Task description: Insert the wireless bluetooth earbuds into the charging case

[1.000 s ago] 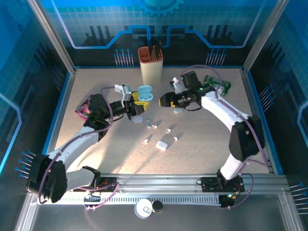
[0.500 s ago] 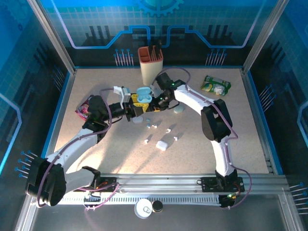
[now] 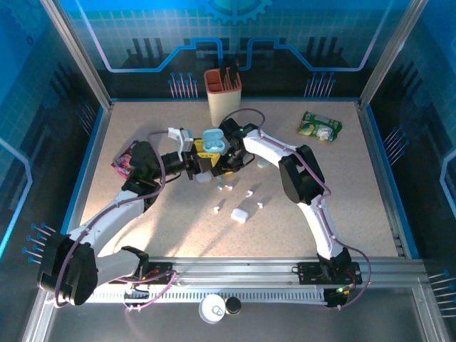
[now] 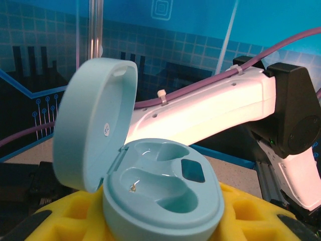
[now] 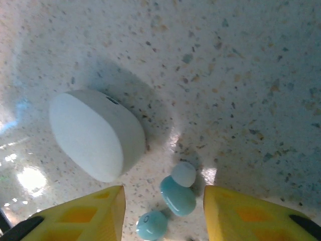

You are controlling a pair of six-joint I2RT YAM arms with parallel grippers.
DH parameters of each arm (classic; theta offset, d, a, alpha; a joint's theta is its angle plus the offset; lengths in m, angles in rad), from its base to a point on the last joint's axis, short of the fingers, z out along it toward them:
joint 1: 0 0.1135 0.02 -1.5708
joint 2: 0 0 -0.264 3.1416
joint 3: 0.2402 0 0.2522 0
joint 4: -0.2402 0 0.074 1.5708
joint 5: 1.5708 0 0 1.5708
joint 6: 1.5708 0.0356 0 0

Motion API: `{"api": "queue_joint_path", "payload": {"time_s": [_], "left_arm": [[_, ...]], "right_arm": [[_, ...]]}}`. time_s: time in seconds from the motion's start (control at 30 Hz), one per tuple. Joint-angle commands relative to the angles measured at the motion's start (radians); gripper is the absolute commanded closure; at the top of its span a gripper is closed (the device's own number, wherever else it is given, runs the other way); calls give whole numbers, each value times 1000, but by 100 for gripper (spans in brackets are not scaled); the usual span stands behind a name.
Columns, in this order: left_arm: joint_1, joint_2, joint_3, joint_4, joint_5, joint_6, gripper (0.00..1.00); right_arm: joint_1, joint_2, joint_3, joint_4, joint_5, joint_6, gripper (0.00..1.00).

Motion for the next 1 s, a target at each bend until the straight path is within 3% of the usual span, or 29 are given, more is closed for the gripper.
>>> {"api": "queue_joint_path", "payload": {"time_s": [0.0, 0.4, 0.67, 0.97], "left_arm": [[8, -12, -8, 14, 8, 10, 64], [9, -17, -5, 8, 10, 15, 64], [9, -12, 2, 4, 11, 17, 64], [8, -17, 6, -10, 10, 23, 64]], "right_arm": [[20, 36, 49, -52, 16, -32, 57], [44, 85, 121, -129, 95, -61, 72], [37, 68, 131, -137, 120, -28, 75], [-21, -84, -30, -20, 123, 66, 75]]}}
